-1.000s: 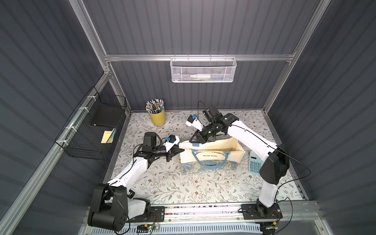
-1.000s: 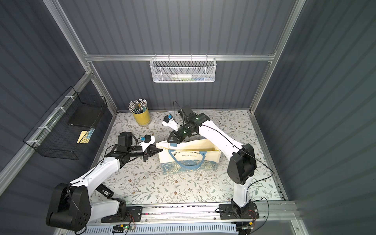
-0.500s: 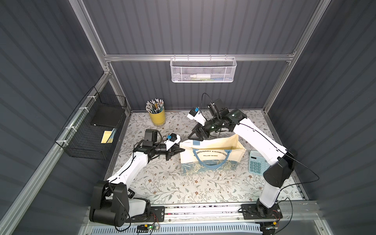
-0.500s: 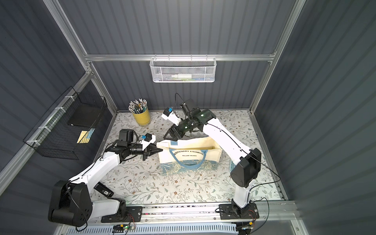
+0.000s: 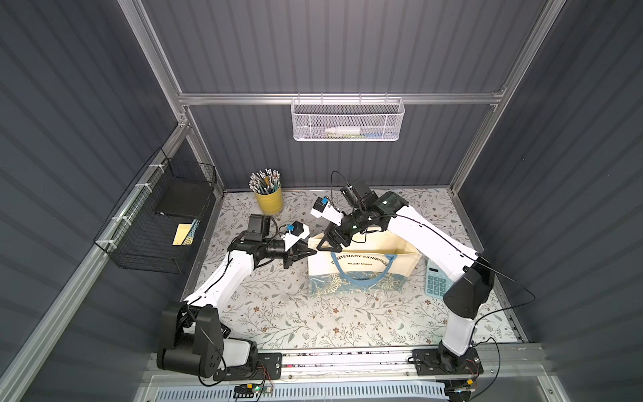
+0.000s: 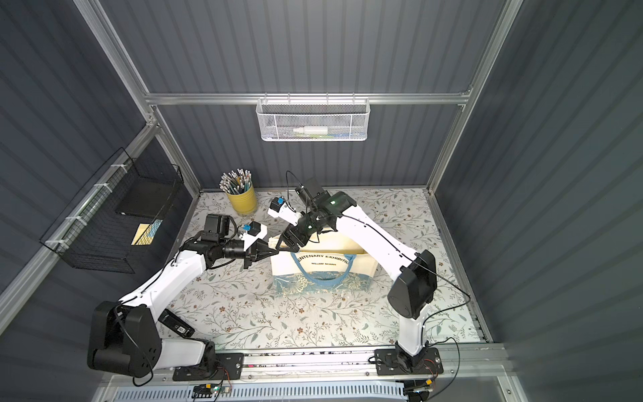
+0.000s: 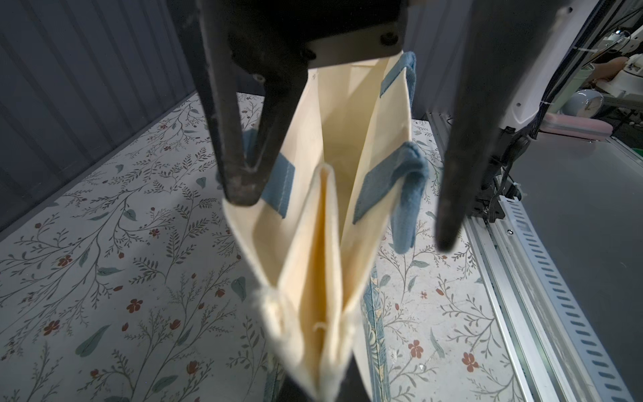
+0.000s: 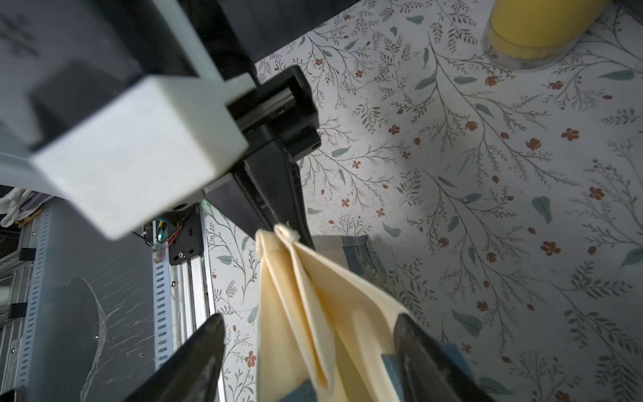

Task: Put away the canvas bag
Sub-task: Press the canvas bag at the center of the board.

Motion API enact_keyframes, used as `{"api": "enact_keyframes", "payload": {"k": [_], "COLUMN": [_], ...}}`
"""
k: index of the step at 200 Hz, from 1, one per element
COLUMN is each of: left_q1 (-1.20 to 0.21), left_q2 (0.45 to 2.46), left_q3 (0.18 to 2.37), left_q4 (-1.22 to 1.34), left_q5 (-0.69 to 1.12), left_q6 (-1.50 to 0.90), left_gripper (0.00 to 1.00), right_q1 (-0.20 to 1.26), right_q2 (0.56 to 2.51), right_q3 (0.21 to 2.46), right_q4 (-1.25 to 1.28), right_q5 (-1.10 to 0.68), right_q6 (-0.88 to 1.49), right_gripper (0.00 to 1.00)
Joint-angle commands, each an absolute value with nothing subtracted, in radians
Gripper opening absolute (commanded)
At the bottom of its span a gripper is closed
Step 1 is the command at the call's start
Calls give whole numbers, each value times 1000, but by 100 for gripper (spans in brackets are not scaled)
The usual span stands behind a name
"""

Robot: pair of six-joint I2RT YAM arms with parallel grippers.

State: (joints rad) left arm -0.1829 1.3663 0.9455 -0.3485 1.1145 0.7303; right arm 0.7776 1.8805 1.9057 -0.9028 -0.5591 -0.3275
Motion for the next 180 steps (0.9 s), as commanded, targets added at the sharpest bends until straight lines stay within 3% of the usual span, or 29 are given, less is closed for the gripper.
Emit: {"api": "enact_keyframes", "payload": {"k": [1,29,114,180], "left_q1": [-188,-190,-200,-204], "left_q2": [1368,1377,1371,1359], "left_q3": [982,994,963,951], "left_q4": [-376,-390,-391,-413], "left_q5": [1189,1193,1160,1131], "left_q6": [760,773,794,893], "left_gripper": [0,0,0,0], "right_q1": [799,808,839,763], "right_q2": [1900,1919,1848,1920], "right_q3": [1927,1937,1940,1967], "right_q4": [-910,-890,-860,-868], "right_q5": [-472,-385,-374,-556], "right_q6": [-347,-344,-350,-379], "right_gripper": [78,78,78,74]}}
